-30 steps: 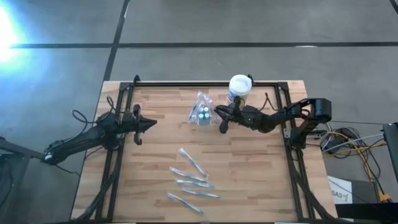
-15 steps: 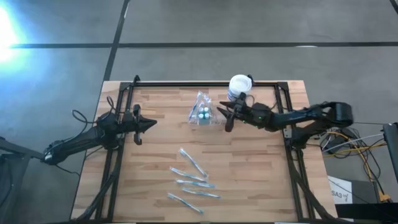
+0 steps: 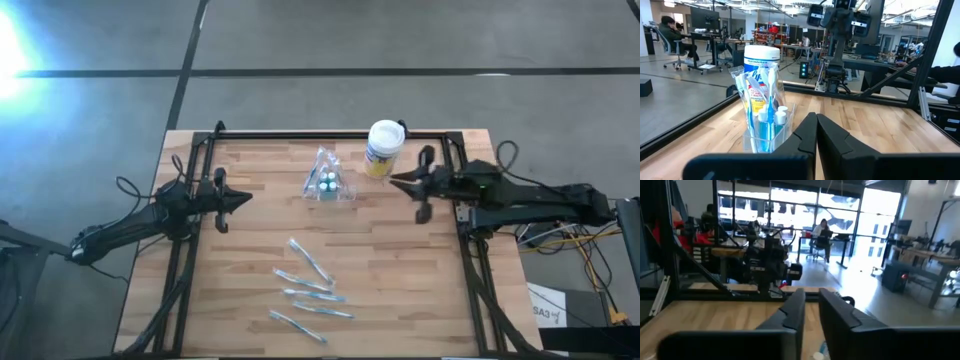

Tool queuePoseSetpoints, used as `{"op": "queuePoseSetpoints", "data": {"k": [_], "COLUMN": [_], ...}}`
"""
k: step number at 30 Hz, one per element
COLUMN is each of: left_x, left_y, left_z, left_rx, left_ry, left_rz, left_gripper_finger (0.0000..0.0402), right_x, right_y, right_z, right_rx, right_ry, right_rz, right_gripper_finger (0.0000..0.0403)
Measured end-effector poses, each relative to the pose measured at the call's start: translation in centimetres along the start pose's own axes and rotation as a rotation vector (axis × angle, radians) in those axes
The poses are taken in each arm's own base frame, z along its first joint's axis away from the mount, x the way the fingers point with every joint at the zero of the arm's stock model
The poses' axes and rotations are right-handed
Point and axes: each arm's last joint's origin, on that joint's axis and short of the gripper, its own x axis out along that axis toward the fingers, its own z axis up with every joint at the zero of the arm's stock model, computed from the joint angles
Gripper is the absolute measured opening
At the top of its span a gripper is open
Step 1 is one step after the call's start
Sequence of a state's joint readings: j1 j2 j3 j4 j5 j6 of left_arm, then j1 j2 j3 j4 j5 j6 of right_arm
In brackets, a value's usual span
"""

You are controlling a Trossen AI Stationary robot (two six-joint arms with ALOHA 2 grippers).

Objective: Pick & Place toothbrushing station
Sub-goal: Put the blue toothbrush into the transparent organizer

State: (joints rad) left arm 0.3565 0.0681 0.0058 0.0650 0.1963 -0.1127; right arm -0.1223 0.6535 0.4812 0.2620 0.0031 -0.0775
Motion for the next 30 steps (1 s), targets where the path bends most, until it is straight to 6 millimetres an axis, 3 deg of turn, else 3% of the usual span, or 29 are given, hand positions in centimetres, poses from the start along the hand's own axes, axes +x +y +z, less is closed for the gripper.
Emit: {"op": "queuePoseSetpoints", "data": {"k": [3,7,14,23,30], "left_x": [0.0,0.0,0.0,0.0,0.0], "left_y": [0.0,0.0,0.0,0.0,0.0], "left_z": [0.0,0.0,0.0,0.0,-0.1], "left_rx": [0.000,0.000,0.000,0.006,0.005], "left_ry": [0.000,-0.001,0.000,0.002,0.006], "left_rz": [0.000,0.000,0.000,0.000,0.000], "left_gripper_finger": [0.0011,0.0008,0.0015,0.0007,0.0013], "right_x": [-2.0,-3.8,-6.2,-7.7,-7.8], "right_y": [0.0,0.0,0.4,0.7,0.8], "right_z": [0.7,0.8,-1.2,-4.9,-6.7], "right_rx": [-0.020,-0.021,-0.003,0.009,0.036], "right_ry": [-0.022,-0.060,-0.157,-0.193,-0.189], "right_rz": [0.000,0.026,0.088,0.088,0.090], "right_gripper_finger": [0.0016,0.0009,0.0008,0.0008,0.0008]}}
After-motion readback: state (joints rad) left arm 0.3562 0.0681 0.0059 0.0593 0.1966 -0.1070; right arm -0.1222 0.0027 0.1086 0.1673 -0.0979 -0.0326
